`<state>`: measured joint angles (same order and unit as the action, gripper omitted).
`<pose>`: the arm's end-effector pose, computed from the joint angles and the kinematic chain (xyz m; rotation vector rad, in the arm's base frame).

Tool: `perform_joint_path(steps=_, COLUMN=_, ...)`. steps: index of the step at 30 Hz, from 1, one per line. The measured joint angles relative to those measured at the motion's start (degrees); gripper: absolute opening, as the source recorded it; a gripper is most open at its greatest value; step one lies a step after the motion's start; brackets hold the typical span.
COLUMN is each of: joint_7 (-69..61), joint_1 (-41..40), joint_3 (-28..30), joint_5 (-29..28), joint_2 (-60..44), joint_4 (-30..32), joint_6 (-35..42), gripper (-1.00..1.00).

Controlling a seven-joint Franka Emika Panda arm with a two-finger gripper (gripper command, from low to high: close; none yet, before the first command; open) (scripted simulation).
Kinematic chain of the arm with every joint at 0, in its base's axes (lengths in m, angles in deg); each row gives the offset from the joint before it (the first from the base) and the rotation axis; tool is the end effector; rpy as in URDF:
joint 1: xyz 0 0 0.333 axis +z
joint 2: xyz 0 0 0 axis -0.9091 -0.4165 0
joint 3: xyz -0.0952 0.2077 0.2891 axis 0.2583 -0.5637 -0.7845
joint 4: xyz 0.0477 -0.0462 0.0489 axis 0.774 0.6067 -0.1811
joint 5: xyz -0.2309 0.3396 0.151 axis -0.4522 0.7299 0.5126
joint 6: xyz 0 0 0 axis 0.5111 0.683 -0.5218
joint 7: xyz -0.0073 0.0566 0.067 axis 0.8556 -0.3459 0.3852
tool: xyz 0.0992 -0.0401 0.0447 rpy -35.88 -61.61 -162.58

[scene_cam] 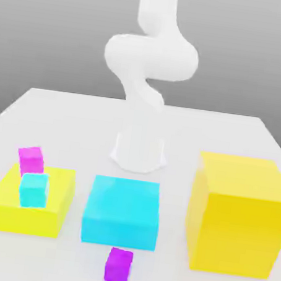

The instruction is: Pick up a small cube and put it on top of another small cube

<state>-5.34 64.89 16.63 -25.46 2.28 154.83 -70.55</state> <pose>0.3988 -0.0002 0.7002 -2.4840 1.0727 -0.9486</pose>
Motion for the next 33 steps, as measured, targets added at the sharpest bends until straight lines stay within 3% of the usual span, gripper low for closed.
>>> perform_joint_path(steps=23, joint_7=6.94, joint_1=-2.56, joint_3=-1.3, joint_5=-1.02, joint_2=-48.12, joint_4=14.21, joint_6=-23.4, gripper=0.0)
perform_joint_path(steps=29, joint_7=7.66, joint_1=-2.21, joint_3=-0.81, joint_5=-1.38, joint_2=-60.57, joint_4=13.32, joint_6=-32.32, gripper=0.0)
perform_joint_path(steps=30, joint_7=7.75, joint_1=-2.08, joint_3=-0.65, joint_5=-1.5, joint_2=-62.32, joint_4=12.98, joint_6=-33.71, gripper=-1.0)
perform_joint_path(steps=33, joint_7=7.77, joint_1=-2.08, joint_3=-0.65, joint_5=-1.53, joint_2=-62.32, joint_4=12.98, joint_6=-33.71, gripper=-1.0)
